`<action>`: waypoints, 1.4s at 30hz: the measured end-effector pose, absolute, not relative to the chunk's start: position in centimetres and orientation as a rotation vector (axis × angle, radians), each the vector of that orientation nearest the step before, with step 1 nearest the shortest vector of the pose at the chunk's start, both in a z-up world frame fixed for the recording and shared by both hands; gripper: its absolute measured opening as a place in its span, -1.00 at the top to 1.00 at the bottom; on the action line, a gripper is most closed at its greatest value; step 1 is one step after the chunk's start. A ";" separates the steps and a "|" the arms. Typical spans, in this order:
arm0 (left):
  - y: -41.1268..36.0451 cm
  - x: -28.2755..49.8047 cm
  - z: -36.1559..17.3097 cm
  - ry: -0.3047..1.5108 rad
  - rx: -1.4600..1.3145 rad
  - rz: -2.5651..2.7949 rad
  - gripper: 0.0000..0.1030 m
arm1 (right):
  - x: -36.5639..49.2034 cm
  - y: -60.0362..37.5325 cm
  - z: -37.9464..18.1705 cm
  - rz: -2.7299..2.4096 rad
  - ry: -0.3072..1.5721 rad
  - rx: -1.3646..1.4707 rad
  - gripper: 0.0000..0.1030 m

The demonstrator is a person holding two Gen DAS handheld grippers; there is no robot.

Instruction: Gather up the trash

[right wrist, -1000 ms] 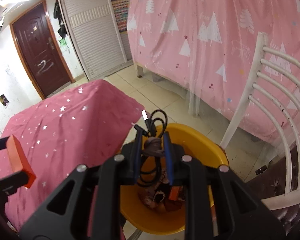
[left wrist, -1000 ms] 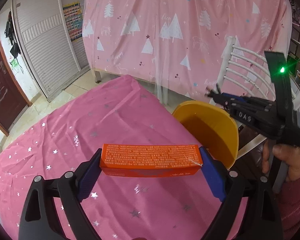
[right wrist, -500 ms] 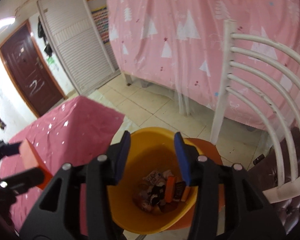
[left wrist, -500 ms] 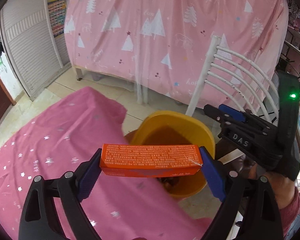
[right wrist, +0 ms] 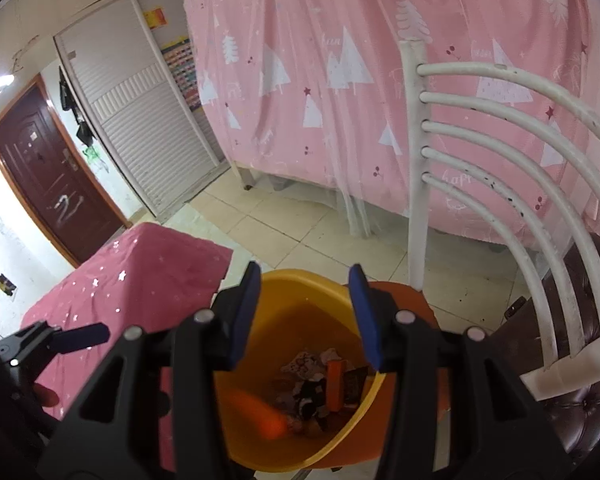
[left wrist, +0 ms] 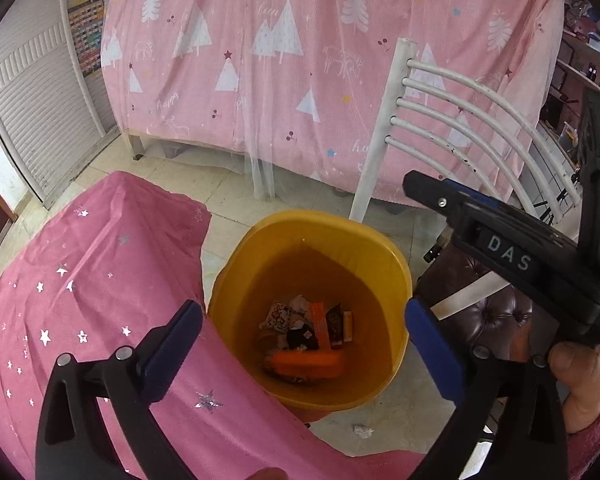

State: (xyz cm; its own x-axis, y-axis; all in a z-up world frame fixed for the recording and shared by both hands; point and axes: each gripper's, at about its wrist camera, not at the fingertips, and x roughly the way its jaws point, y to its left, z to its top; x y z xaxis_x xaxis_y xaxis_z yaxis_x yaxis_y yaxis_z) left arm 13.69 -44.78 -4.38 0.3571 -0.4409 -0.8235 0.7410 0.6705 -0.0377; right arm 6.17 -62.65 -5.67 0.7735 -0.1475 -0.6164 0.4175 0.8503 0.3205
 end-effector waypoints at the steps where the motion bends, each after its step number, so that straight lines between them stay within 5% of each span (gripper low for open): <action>1: -44.6 13.7 -4.3 0.922 0.370 -0.783 -0.84 | 6.2 -62.5 -5.6 -0.313 0.612 0.466 -0.07; 5: -43.2 13.9 -3.8 0.905 0.348 -0.768 -0.84 | 6.3 -62.1 -5.3 -0.295 0.600 0.469 -0.18; 8: -42.0 13.7 -3.5 0.867 0.353 -0.748 -0.84 | 6.5 -61.8 -5.1 -0.275 0.591 0.496 -0.82; 9: -41.4 13.6 -3.4 0.855 0.351 -0.743 -0.84 | 6.5 -61.5 -5.0 -0.268 0.587 0.501 -0.89; 42: -16.2 13.8 -0.2 0.623 0.125 -0.297 -0.84 | 8.7 -40.8 -1.2 0.163 0.560 0.247 -0.89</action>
